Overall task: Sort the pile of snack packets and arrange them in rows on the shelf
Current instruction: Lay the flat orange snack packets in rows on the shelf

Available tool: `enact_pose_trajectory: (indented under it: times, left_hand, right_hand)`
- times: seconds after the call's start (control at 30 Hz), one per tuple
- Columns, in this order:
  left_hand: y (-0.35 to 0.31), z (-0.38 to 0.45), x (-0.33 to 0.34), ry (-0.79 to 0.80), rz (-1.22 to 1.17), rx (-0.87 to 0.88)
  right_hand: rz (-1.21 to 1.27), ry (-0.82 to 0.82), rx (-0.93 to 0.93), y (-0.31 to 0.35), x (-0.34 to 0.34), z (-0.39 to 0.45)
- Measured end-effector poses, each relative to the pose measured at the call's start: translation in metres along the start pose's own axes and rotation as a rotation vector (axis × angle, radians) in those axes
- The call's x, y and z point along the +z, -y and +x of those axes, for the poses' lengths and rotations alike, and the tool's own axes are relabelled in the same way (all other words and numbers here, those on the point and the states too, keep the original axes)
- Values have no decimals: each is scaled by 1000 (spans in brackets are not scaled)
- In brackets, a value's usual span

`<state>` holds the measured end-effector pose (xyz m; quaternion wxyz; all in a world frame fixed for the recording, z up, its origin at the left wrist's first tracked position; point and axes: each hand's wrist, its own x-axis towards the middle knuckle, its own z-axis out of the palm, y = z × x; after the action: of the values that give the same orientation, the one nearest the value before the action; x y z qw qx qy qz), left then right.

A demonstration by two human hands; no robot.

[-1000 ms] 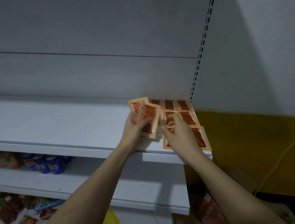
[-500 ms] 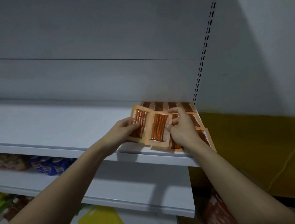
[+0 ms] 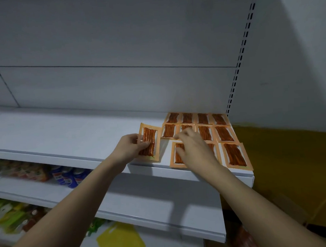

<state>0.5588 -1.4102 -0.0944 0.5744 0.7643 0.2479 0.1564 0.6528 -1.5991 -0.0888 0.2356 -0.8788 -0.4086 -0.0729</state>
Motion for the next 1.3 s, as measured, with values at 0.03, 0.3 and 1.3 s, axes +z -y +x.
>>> enact_pose_trajectory:
  times: [0.03, 0.3, 1.3]
  left_hand:
    - [0, 0, 1, 1, 10, -1]
    - [-2, 3, 20, -10, 54, -17]
    - [33, -5, 56, 134, 1098, 511]
  right_hand:
    - [-4, 67, -33, 3, 2, -2]
    - [-136, 250, -12, -8, 16, -4]
    - [-364, 34, 282, -69, 11, -56]
